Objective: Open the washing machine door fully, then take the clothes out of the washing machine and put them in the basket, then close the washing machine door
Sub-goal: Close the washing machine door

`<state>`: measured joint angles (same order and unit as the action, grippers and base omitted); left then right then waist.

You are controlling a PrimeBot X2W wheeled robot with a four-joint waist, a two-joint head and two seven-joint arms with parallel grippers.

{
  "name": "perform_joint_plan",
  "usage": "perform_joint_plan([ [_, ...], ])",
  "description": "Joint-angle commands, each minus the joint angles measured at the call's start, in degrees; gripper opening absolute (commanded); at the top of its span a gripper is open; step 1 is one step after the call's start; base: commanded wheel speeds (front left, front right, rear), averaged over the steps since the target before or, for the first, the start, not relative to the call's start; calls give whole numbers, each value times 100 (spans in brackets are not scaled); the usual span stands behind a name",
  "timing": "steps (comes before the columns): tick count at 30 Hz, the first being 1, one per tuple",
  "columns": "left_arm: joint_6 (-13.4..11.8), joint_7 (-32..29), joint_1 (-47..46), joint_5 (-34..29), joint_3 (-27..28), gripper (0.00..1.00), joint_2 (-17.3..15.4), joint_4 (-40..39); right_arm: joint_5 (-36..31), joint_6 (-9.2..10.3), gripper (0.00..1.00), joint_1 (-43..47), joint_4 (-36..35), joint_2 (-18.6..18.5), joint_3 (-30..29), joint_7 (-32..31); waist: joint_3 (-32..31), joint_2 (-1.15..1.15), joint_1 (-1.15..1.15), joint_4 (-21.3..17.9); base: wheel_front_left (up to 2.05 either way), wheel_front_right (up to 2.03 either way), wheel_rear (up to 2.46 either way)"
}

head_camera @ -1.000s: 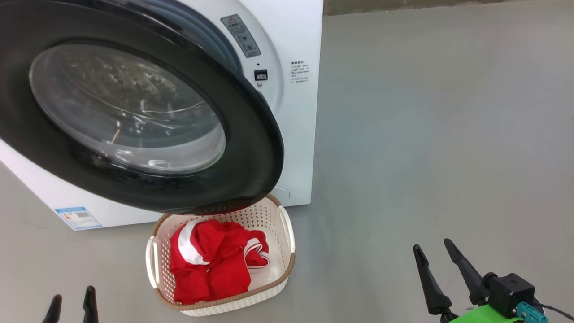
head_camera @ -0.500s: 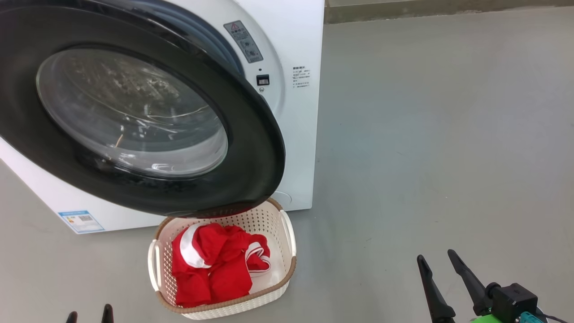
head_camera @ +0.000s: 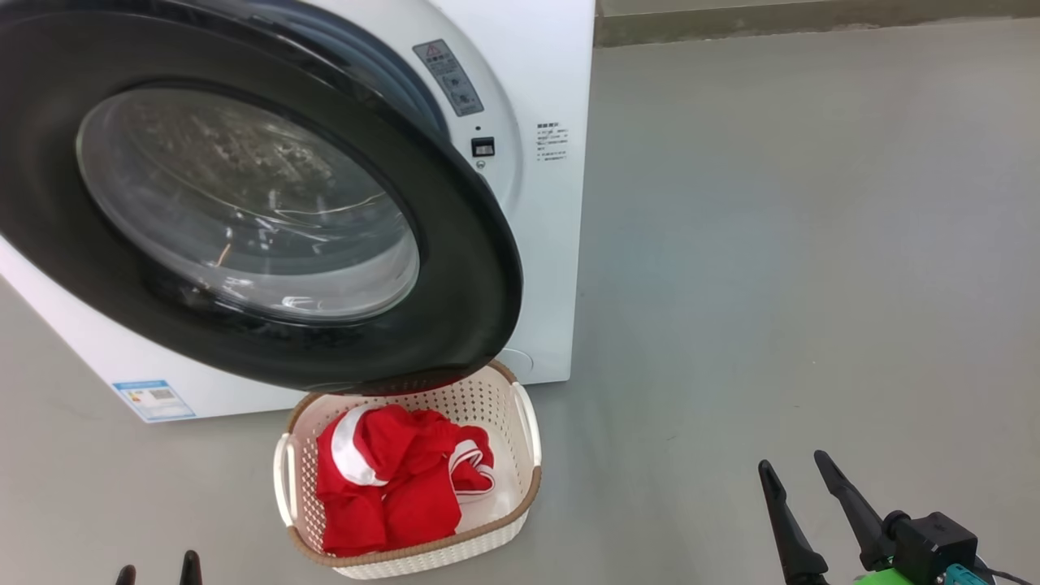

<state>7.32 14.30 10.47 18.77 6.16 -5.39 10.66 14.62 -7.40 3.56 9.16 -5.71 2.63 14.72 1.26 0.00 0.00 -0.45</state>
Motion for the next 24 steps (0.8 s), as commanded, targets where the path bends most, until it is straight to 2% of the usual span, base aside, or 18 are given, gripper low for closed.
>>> perform_joint_plan([
  [1,17,70,-96,-55,171,100,-46,-161,-23,-9,100,-80,-152,-59,108,28,7,0,0,45,0,0,0],
  [5,17,70,-162,-41,115,100,-41,-168,-3,-9,100,-119,-170,-49,142,28,55,0,0,134,0,0,0],
  [6,17,70,-188,-33,98,100,-38,-171,12,-9,89,-143,-170,-48,178,28,74,0,0,166,0,0,0],
  [7,17,70,-213,-28,77,100,-36,-173,30,-9,45,-179,-169,-51,217,28,100,0,0,200,0,0,0],
  [9,17,70,-272,-22,35,100,-31,-178,62,-9,0,-290,-164,-56,307,28,165,0,0,273,0,0,0],
  [24,17,70,-768,-83,-274,100,112,-259,133,-9,0,-1803,109,12,1130,28,732,0,0,962,0,0,0],
])
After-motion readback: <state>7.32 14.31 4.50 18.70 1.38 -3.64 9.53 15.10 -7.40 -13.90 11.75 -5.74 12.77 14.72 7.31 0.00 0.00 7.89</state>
